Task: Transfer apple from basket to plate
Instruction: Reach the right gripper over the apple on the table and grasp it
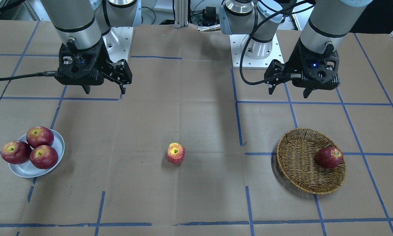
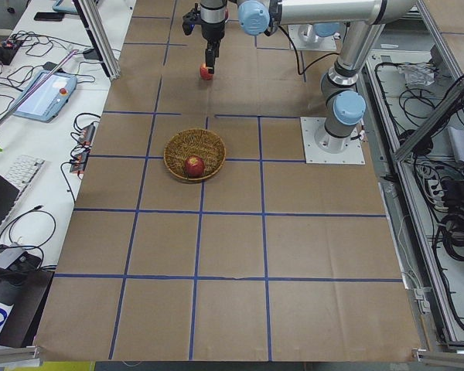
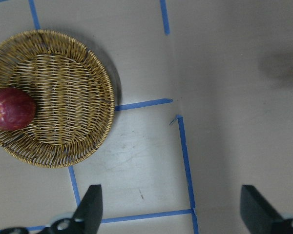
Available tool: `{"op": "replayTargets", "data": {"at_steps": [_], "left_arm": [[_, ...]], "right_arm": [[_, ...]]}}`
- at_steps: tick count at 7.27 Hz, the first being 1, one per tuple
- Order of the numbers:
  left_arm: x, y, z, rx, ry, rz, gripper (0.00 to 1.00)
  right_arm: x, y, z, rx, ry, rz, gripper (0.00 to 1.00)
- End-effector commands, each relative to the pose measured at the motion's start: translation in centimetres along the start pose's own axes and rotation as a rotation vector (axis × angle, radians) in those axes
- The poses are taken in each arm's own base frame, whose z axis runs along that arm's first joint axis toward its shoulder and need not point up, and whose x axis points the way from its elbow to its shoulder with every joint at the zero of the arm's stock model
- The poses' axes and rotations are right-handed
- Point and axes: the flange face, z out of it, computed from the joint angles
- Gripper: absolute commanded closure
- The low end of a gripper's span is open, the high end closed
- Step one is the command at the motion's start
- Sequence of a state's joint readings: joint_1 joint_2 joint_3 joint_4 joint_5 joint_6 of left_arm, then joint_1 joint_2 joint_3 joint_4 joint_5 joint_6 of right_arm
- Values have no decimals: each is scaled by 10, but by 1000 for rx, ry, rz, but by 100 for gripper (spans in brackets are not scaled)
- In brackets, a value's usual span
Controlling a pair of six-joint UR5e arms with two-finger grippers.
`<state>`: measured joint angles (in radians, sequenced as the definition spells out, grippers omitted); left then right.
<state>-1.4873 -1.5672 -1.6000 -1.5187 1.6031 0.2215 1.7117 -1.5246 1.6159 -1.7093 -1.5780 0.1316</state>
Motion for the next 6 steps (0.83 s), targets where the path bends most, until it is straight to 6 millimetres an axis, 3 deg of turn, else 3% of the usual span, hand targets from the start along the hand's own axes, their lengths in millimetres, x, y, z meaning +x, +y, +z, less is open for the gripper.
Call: {"op": "replayTargets", "data": {"at_steps": [1, 3, 4, 6], "left_arm": [[-1, 3, -2, -5, 0, -3, 1], [-2, 4, -12, 16, -11, -4, 1], [-2, 7, -23, 35, -16, -4, 1], [1, 20, -30, 52, -18, -5, 1]], "right_arm": [[-73, -9, 22, 14, -2, 23, 0], [-138, -24, 53, 27, -10, 38, 0], [-159, -33, 77, 33, -10, 38, 0], [-172, -45, 123, 32, 12, 38, 0]]}}
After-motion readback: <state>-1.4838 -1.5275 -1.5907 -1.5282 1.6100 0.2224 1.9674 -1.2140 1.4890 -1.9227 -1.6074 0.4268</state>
